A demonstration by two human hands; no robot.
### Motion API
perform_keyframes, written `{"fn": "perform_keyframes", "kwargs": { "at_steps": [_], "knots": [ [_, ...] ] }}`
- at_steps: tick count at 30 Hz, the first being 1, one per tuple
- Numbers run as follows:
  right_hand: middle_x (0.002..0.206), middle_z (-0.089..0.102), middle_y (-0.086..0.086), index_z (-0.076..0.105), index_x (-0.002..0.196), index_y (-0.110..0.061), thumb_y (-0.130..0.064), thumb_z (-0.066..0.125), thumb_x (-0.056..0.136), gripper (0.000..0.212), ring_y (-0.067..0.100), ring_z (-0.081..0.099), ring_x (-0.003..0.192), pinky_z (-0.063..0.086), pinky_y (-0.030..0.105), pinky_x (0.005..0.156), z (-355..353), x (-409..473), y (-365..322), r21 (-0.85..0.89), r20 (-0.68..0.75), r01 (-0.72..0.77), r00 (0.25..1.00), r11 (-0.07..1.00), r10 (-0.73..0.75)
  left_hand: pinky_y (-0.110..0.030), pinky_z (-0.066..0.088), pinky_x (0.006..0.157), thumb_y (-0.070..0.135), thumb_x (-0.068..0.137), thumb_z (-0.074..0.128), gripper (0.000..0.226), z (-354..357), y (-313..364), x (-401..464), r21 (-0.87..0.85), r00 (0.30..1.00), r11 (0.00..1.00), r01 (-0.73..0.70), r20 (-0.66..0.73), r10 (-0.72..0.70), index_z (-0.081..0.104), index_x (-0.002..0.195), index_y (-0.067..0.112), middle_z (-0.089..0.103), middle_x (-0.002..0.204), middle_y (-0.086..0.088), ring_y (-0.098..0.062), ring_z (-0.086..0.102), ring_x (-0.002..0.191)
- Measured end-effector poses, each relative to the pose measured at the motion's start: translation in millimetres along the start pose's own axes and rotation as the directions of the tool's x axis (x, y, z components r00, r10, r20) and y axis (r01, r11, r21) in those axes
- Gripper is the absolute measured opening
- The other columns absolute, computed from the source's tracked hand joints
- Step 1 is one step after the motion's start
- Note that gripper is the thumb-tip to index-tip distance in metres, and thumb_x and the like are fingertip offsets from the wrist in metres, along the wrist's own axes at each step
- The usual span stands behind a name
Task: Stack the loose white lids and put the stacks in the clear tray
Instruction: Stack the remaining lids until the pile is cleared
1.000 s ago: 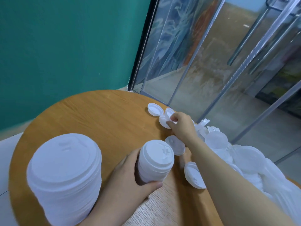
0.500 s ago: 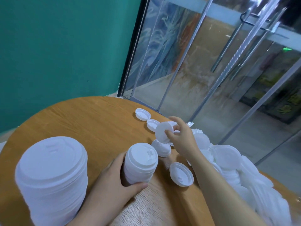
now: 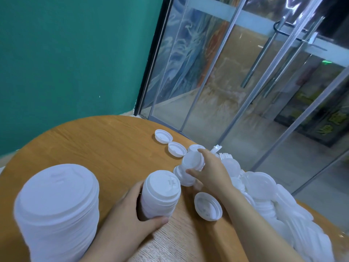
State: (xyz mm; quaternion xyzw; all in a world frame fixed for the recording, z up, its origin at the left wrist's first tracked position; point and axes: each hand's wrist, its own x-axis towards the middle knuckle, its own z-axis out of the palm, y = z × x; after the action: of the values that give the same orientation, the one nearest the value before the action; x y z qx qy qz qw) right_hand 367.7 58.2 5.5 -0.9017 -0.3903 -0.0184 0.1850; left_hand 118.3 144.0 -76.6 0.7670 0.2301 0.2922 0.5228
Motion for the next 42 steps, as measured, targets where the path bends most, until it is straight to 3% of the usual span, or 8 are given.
{"fn": "perform_keyframes", "kwargs": {
  "at_steps": [6,11,15,20,27,32,35,42],
  "knots": [
    [0.131,0.059,-0.009,0.054,0.141,-0.03,-0.058,0.08,0.08,0.071,0.015,0.058,0.113,0.05,0.034,0.09,-7.7,-2.4,1.3,-0.064,0.005,-0.014,1.0,0.998,0.015,-0.014,0.04,0.094,0.055,0.054,0.091,0.085,-0.8,-0.1,0.5,-0.012,1.0,1.0,0.014,0.004,-0.014,0.05,0.129,0.057,0.057,0.123,0.042,0.016,0.05,0.119],
    [0.114,0.065,-0.014,0.066,0.122,-0.029,-0.054,0.087,0.073,0.059,0.007,0.063,0.1,0.051,0.024,0.076,-35.4,-17.9,-18.1,0.239,-0.116,-0.001,0.993,0.971,0.03,-0.013,0.039,0.094,0.057,0.053,0.089,0.086,-0.8,1.3,-0.7,-0.01,1.0,1.0,0.009,0.0,-0.009,0.049,0.13,0.059,0.057,0.125,0.04,0.016,0.049,0.12],
    [0.106,0.074,-0.018,0.072,0.112,-0.034,-0.042,0.088,0.077,0.039,0.008,0.069,0.102,0.057,0.025,0.083,-66.6,-58.2,-45.8,0.485,-0.095,0.136,0.99,0.864,-0.102,-0.019,0.044,0.094,0.053,0.056,0.089,0.083,-1.2,5.6,-1.9,-0.018,1.0,1.0,-0.002,-0.005,0.002,0.049,0.128,0.061,0.06,0.123,0.037,0.014,0.053,0.117],
    [0.113,0.072,-0.024,0.071,0.115,-0.038,-0.059,0.077,0.069,0.051,0.006,0.064,0.113,0.048,0.017,0.089,-56.0,-103.0,-67.1,0.476,-0.116,0.277,0.96,0.835,-0.253,-0.021,0.046,0.095,0.039,0.062,0.093,0.082,-1.9,7.4,-4.2,-0.047,1.0,0.999,-0.023,-0.01,0.023,0.051,0.129,0.061,0.061,0.124,0.036,0.013,0.056,0.116],
    [0.115,0.071,-0.023,0.071,0.11,-0.042,-0.064,0.076,0.07,0.046,0.007,0.064,0.115,0.049,0.029,0.094,-25.1,-110.0,-61.4,0.506,-0.073,0.213,0.976,0.836,-0.204,-0.012,0.043,0.091,0.039,0.064,0.092,0.081,0.1,11.9,-6.6,-0.025,1.0,1.0,-0.018,-0.02,0.017,0.048,0.126,0.066,0.057,0.122,0.042,0.018,0.052,0.115],
    [0.114,0.07,-0.023,0.07,0.113,-0.039,-0.066,0.075,0.068,0.053,0.004,0.063,0.113,0.049,0.027,0.094,-13.3,-113.0,-62.6,0.502,-0.031,0.181,0.981,0.846,-0.191,-0.009,0.042,0.086,0.039,0.067,0.091,0.077,-1.1,15.8,-6.5,-0.022,1.0,1.0,0.008,-0.008,-0.008,0.049,0.125,0.065,0.06,0.121,0.034,0.017,0.052,0.113],
    [0.114,0.07,-0.021,0.07,0.115,-0.036,-0.063,0.077,0.07,0.054,0.004,0.063,0.113,0.049,0.023,0.092,-8.3,-113.7,-64.0,0.496,-0.036,0.161,0.986,0.853,-0.165,-0.007,0.04,0.085,0.034,0.068,0.091,0.075,-2.3,16.9,-6.7,-0.027,1.0,1.0,0.012,0.0,-0.012,0.049,0.12,0.069,0.059,0.121,0.034,0.019,0.052,0.112],
    [0.115,0.064,-0.023,0.066,0.122,-0.027,-0.045,0.085,0.082,0.048,0.0,0.058,0.111,0.042,0.009,0.084,-4.3,-118.4,-63.3,0.46,-0.012,0.143,0.988,0.876,-0.155,-0.017,0.045,0.091,0.03,0.069,0.092,0.078,-1.0,17.7,-7.6,-0.02,0.999,0.999,0.042,0.013,-0.042,0.053,0.132,0.054,0.061,0.123,0.028,0.013,0.055,0.113]
  ]
}}
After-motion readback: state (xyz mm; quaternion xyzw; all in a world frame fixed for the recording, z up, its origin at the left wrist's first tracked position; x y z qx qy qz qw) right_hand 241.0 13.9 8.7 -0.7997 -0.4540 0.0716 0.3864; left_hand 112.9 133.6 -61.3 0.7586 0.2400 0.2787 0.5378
